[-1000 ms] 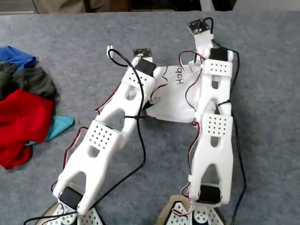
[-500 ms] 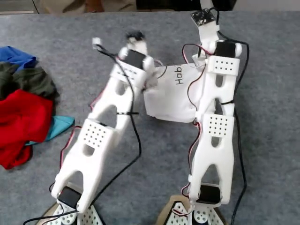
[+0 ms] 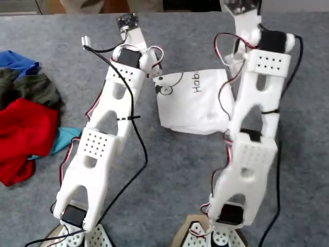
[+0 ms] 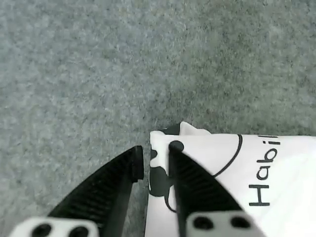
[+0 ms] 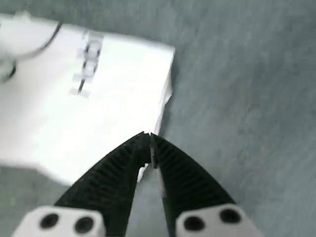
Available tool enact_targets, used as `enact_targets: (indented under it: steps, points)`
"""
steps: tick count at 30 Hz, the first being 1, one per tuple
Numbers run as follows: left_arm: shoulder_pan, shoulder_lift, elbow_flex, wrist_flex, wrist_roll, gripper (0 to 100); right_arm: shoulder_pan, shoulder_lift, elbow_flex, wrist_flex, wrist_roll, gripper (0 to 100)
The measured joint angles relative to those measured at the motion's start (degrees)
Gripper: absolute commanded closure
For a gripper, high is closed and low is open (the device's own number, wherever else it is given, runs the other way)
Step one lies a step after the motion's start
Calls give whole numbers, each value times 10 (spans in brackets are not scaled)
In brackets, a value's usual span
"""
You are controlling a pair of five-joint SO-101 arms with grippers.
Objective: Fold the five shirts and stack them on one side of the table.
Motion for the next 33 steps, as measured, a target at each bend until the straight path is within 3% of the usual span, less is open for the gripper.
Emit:
enact_targets:
  steps: [3, 9, 16, 21, 29, 33]
  points:
    - [4, 14, 0, -2, 0, 816, 0, -105, 162, -6, 0, 983]
    - [5, 28, 0, 26, -1, 731, 0, -279, 421, -47, 0, 852]
    - [5, 28, 4, 35, -1, 718, 7, -320, 569, -60, -15, 813]
    - [4, 47, 4, 35, -1, 718, 7, -293, 572, -113, -139, 753]
    - [4, 90, 4, 25, 1, 719, 7, -233, 574, -195, -438, 638]
    - [4, 91, 4, 9, -1, 752, -4, -192, 576, -227, -498, 638]
